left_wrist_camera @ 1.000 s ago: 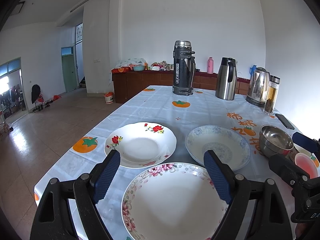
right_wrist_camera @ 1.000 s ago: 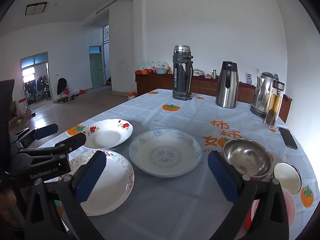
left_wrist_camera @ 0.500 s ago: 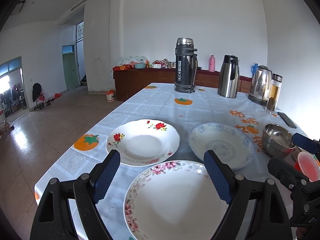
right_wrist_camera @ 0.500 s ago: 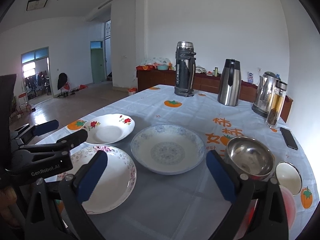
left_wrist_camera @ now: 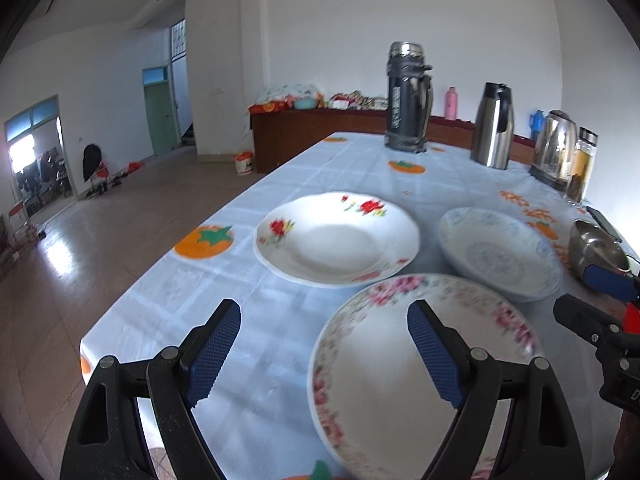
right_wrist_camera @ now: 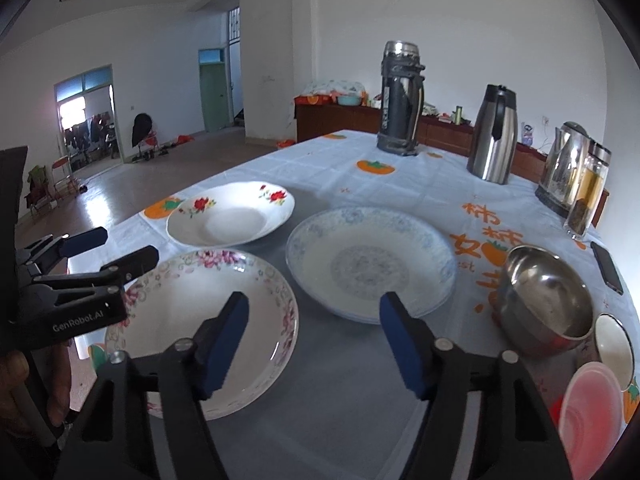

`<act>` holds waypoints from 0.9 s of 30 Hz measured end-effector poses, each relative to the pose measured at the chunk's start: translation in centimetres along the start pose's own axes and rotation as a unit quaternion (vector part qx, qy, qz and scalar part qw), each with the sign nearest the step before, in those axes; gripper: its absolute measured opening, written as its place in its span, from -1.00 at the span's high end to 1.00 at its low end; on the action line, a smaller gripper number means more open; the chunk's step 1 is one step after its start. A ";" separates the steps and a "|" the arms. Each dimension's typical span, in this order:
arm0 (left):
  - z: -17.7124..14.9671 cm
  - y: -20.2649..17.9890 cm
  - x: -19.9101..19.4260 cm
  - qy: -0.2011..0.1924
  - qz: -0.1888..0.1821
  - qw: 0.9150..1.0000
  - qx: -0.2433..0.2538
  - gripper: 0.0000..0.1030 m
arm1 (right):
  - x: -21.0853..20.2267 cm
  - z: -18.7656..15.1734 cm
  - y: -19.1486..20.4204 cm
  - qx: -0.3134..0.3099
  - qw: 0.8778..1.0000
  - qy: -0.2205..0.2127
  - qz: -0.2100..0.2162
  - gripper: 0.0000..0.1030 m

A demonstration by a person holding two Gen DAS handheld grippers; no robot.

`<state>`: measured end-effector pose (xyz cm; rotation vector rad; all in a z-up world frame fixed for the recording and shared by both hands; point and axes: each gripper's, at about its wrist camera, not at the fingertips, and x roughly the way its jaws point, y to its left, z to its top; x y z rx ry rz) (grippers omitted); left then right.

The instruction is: Organize plates and bowls

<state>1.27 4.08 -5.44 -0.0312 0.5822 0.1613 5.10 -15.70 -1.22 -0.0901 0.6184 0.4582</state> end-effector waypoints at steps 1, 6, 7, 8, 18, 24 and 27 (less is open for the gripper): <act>-0.2 0.3 0.1 0.005 0.001 1.000 -0.002 -0.69 | 0.3 -0.2 0.1 -0.002 1.000 0.005 0.002 -0.21; -1.0 1.1 0.5 0.017 0.003 1.000 -0.009 -0.69 | 1.9 -0.8 0.4 -0.010 0.999 0.029 0.013 0.01; -1.1 1.1 0.5 0.018 0.003 1.000 -0.007 -0.69 | 2.2 -0.9 0.4 -0.011 0.999 0.031 0.013 0.02; -1.2 1.1 0.5 0.020 0.003 1.000 -0.005 -0.69 | 2.4 -0.9 0.4 -0.012 0.999 0.034 0.013 0.05; -2.1 0.5 1.7 0.049 -0.017 0.999 0.000 -0.30 | 4.4 -1.2 0.3 -0.013 0.997 0.072 0.036 0.28; -2.4 0.2 2.2 0.062 -0.022 0.998 0.001 -0.10 | 4.9 -1.3 0.3 -0.012 0.995 0.087 0.047 0.45; -2.6 0.2 2.4 0.066 -0.022 0.998 0.002 0.04 | 5.0 -1.3 0.5 -0.018 0.994 0.090 0.052 0.54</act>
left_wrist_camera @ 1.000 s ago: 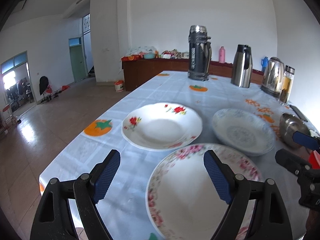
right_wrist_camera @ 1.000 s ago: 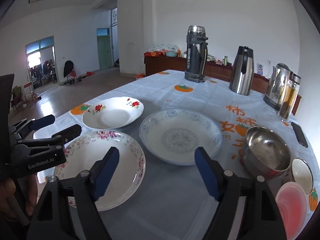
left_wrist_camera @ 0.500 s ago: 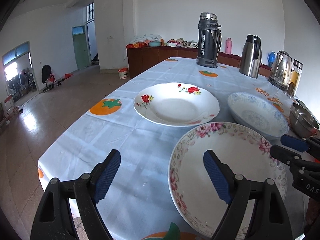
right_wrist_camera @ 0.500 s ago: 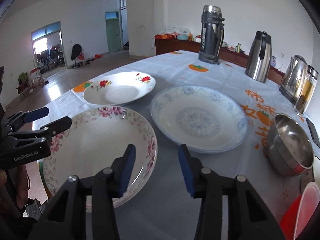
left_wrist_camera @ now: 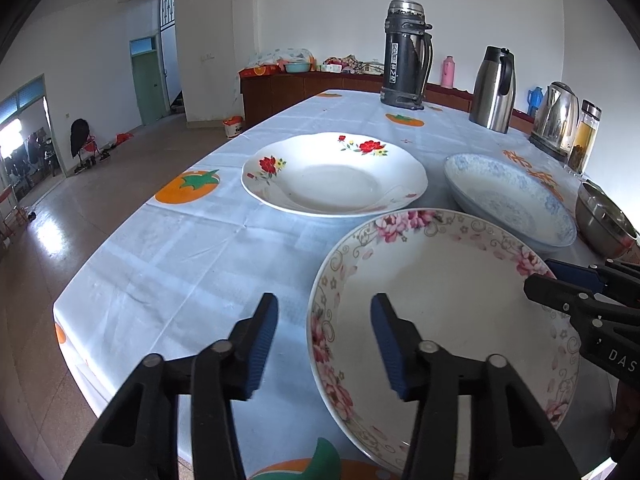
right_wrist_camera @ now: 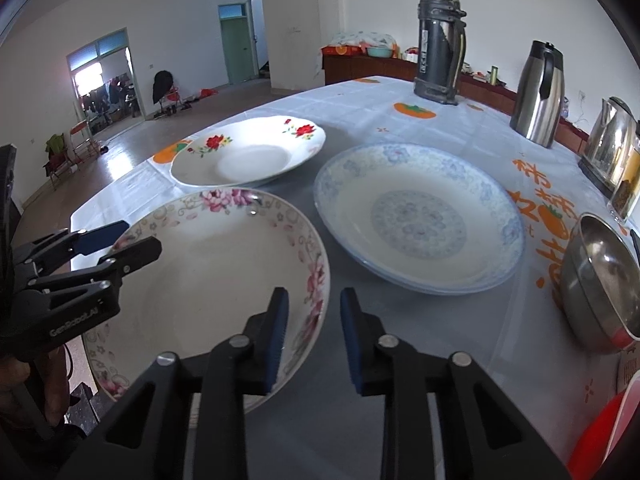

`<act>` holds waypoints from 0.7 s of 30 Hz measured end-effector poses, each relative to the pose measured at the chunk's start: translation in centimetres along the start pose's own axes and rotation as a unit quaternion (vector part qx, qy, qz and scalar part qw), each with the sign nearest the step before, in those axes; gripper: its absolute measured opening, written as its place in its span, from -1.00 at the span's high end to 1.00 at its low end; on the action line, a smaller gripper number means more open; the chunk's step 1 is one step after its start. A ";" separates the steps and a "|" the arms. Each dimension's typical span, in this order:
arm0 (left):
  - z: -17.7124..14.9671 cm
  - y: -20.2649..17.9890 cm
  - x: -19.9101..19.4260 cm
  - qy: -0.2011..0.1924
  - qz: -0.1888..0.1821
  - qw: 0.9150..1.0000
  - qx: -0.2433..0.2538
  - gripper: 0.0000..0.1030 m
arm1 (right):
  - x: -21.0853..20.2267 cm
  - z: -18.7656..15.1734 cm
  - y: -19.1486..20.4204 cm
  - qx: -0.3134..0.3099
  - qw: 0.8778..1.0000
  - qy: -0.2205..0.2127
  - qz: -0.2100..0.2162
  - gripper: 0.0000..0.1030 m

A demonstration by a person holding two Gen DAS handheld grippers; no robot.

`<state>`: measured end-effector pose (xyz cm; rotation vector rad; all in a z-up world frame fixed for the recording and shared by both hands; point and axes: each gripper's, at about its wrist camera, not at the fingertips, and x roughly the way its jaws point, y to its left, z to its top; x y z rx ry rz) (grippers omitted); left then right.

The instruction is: Organize plates and bowls

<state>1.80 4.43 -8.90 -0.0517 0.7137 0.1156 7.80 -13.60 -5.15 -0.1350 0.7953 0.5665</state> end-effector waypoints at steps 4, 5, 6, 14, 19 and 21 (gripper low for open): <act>-0.3 -0.2 0.3 0.006 -0.002 1.000 0.004 0.18 | 0.1 0.0 -0.1 0.001 1.000 0.002 0.005 0.58; -0.4 -0.3 0.3 0.005 -0.006 1.000 0.004 0.19 | 0.1 0.0 -0.2 0.002 1.000 0.003 0.006 0.61; -0.4 -0.3 0.2 0.004 -0.006 1.000 0.004 0.25 | 0.1 0.0 -0.2 0.002 1.000 0.003 0.008 0.63; -0.5 -0.1 -0.2 -0.009 0.002 1.000 -0.001 0.55 | 0.0 0.0 -0.6 0.013 1.000 -0.001 0.017 0.74; -0.6 -0.2 -0.3 -0.014 0.008 1.000 0.003 0.56 | -0.1 0.0 -0.7 0.014 1.000 -0.003 0.017 0.75; -0.7 -0.2 -0.3 -0.016 0.010 1.000 0.004 0.57 | -0.1 0.0 -0.7 0.015 1.000 -0.004 0.018 0.75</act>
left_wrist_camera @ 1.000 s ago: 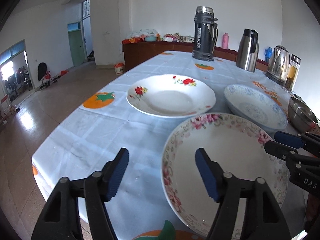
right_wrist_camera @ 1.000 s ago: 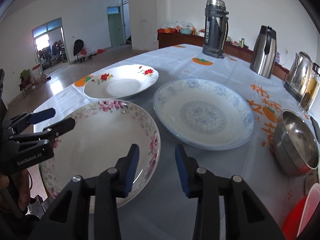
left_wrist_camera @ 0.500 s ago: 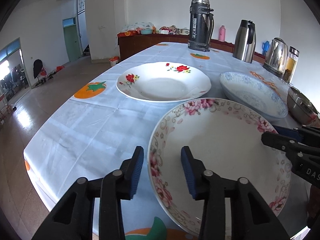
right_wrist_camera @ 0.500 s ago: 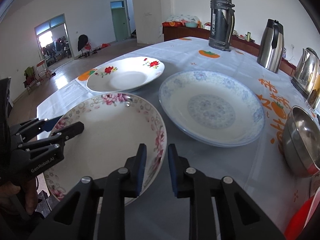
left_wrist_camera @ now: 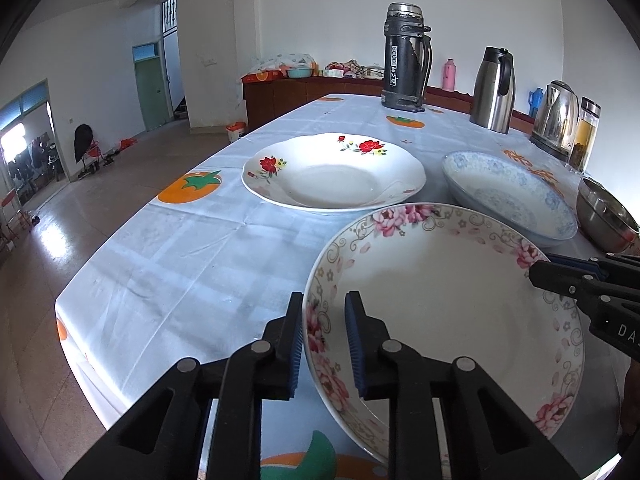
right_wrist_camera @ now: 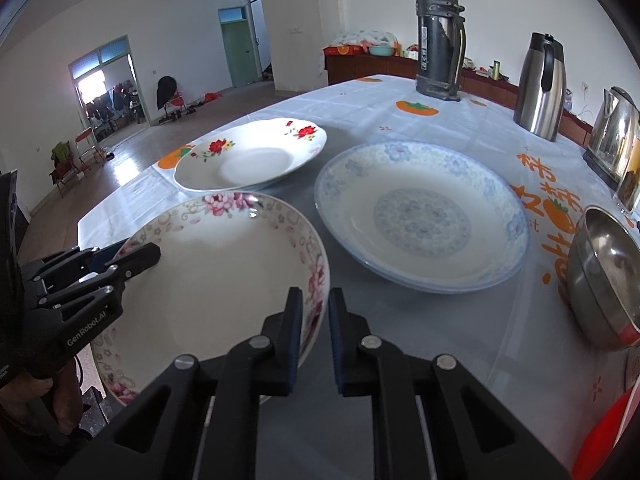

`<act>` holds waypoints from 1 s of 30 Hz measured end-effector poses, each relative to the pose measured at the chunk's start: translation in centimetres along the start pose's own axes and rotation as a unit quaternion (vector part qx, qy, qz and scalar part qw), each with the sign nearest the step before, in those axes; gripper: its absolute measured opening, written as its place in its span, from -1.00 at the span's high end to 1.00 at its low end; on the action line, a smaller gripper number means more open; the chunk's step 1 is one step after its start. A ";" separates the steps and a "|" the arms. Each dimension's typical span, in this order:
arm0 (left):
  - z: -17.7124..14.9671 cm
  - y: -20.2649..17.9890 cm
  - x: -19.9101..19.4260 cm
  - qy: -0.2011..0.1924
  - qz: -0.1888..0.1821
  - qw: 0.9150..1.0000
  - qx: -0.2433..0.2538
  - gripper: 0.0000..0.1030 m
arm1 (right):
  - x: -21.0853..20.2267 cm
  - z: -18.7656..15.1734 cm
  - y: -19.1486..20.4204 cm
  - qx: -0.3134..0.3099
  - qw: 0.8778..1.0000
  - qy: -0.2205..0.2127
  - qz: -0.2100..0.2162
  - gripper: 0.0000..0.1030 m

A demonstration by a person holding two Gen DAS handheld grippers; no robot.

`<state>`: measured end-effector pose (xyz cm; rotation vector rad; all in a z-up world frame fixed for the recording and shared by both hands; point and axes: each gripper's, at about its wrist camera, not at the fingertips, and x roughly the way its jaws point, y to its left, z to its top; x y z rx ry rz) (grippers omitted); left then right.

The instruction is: Organize plates and bowls

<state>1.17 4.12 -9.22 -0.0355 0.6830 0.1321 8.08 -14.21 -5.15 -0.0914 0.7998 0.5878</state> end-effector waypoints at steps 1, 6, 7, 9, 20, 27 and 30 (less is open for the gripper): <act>0.0 -0.1 0.0 -0.002 0.003 1.000 0.001 0.60 | 0.0 0.0 0.0 0.000 1.000 0.000 0.000 0.75; 0.2 0.3 -0.2 -0.011 0.007 1.000 -0.006 0.73 | -0.1 0.0 0.0 0.001 1.000 0.000 0.001 0.75; 0.2 0.2 -0.2 -0.012 0.010 1.000 -0.003 0.73 | -0.1 0.0 0.0 0.002 1.000 -0.001 0.003 0.75; 0.2 0.1 -0.2 -0.013 0.011 1.000 -0.002 0.73 | -0.3 0.1 -0.1 0.004 1.000 -0.002 0.006 0.75; 0.4 0.0 -0.7 -0.020 0.009 1.000 -0.017 0.74 | -0.9 0.0 -0.6 0.015 0.999 -0.025 0.016 0.75; 0.9 -0.3 -1.1 -0.029 0.003 0.999 -0.018 0.75 | -1.6 -0.1 -0.7 0.017 0.999 -0.046 0.009 0.75; 1.2 -0.5 -1.0 -0.032 0.002 0.999 -0.017 0.75 | -1.7 -0.1 -1.0 0.024 0.998 -0.051 0.007 0.75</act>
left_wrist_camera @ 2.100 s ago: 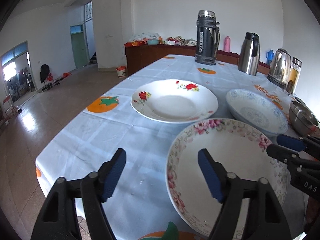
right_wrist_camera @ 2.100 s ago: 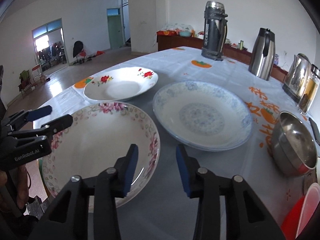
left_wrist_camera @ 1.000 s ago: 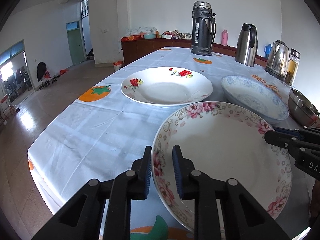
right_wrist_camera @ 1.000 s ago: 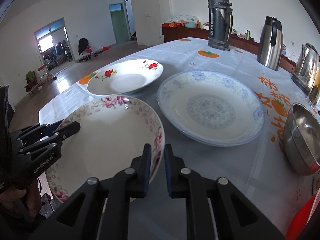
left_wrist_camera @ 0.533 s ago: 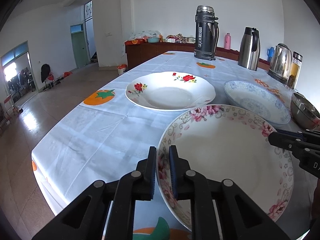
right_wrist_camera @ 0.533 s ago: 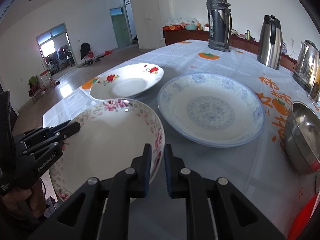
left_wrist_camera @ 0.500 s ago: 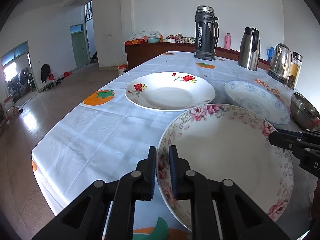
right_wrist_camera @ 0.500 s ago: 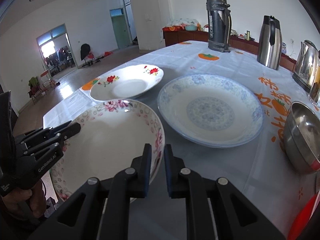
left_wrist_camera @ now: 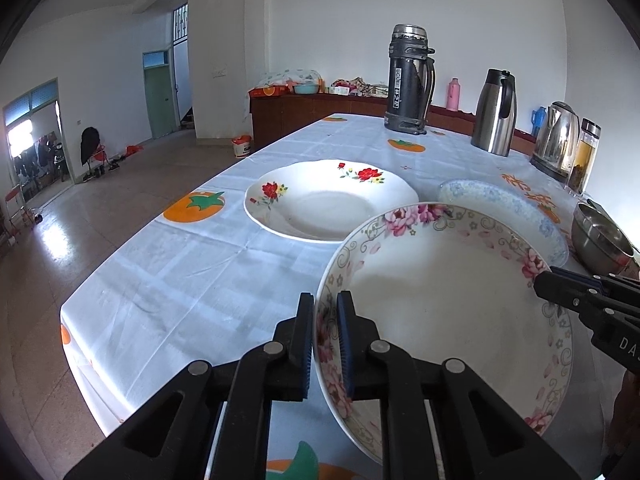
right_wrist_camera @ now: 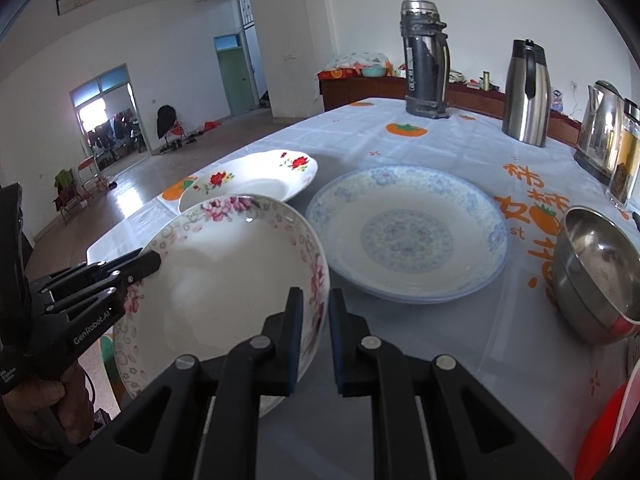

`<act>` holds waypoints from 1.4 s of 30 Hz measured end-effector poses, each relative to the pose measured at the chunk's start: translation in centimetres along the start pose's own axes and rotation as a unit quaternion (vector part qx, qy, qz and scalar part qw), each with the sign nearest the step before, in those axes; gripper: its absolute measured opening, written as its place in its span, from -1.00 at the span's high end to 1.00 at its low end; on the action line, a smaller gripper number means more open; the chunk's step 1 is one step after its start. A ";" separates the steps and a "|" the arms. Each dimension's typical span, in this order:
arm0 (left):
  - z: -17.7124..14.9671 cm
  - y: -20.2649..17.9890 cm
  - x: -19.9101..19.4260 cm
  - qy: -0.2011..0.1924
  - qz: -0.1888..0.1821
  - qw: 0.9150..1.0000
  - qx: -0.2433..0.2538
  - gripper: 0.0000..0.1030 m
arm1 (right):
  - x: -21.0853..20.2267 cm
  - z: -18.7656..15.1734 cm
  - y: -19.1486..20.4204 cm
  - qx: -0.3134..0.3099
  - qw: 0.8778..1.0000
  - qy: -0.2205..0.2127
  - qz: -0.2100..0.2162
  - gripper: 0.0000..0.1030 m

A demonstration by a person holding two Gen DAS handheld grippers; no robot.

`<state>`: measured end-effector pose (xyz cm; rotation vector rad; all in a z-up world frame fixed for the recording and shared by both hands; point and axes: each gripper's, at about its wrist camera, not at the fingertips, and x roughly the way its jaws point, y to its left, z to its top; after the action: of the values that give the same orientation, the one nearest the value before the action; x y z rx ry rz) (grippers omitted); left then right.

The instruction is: Organize plates and bowls

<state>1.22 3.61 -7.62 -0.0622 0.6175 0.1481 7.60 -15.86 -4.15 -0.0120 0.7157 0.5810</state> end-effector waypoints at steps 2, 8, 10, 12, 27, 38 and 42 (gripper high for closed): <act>0.3 0.0 0.1 -0.002 0.000 1.000 -0.001 0.75 | 0.0 0.0 -0.1 0.004 1.000 -0.001 0.001 0.75; 0.8 -0.4 0.2 -0.010 -0.003 1.000 0.002 0.75 | -0.3 -0.1 -0.3 0.011 1.000 -0.009 -0.001 0.75; 0.9 -0.6 0.2 -0.011 -0.003 1.000 0.003 0.75 | -0.5 -0.1 -0.3 0.013 1.000 -0.012 -0.003 0.75; 1.0 -0.7 0.2 -0.012 -0.004 1.000 0.003 0.75 | -0.6 -0.1 -0.3 0.013 1.000 -0.014 -0.004 0.75; 3.0 -2.0 0.1 -0.039 -0.009 0.999 0.012 0.75 | -1.1 0.4 -0.9 0.010 0.999 -0.035 -0.027 0.75; 4.7 -2.9 0.4 -0.058 -0.005 0.998 0.016 0.75 | -1.4 2.0 -1.8 0.002 0.998 -0.053 -0.032 0.75; 5.5 -3.3 0.4 -0.066 -0.005 0.998 0.018 0.75 | -1.6 3.0 -2.3 -0.002 0.998 -0.060 -0.035 0.75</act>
<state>5.23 0.94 -3.32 -0.0210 0.4871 0.1299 9.61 -17.96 -1.32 -0.0065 0.5943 0.5114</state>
